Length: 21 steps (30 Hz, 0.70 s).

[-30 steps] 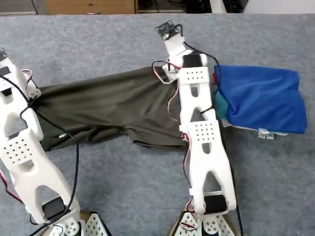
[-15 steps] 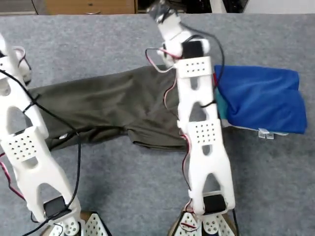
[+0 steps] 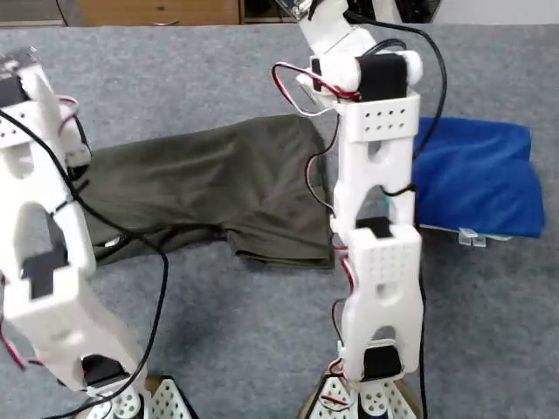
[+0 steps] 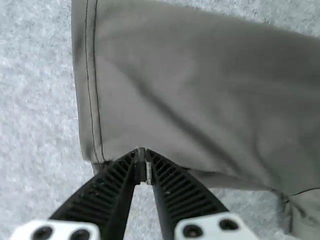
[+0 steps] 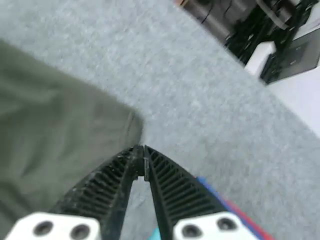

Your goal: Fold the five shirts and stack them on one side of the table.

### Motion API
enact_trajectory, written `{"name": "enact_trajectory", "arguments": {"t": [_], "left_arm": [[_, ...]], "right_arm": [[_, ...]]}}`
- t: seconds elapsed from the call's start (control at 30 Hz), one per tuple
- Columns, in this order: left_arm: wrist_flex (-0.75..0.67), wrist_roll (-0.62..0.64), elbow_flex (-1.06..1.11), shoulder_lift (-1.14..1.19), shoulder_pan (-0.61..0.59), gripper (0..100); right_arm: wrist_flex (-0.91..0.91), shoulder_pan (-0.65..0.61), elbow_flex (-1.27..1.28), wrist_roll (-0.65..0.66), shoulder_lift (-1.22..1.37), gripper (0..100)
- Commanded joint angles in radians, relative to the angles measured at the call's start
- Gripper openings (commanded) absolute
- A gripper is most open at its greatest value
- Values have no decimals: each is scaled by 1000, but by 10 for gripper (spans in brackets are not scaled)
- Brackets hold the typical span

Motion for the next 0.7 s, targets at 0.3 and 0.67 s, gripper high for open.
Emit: {"name": "enact_trajectory", "arguments": {"t": [0.3,0.67], "left_arm": [[-488,2,809,-243,-78,19],[-632,-183,893,-251,-376,19]], "right_arm": [[-374,-62,1437,-57,-644,2],[-617,-18,1709,-49,-522,3]]}}
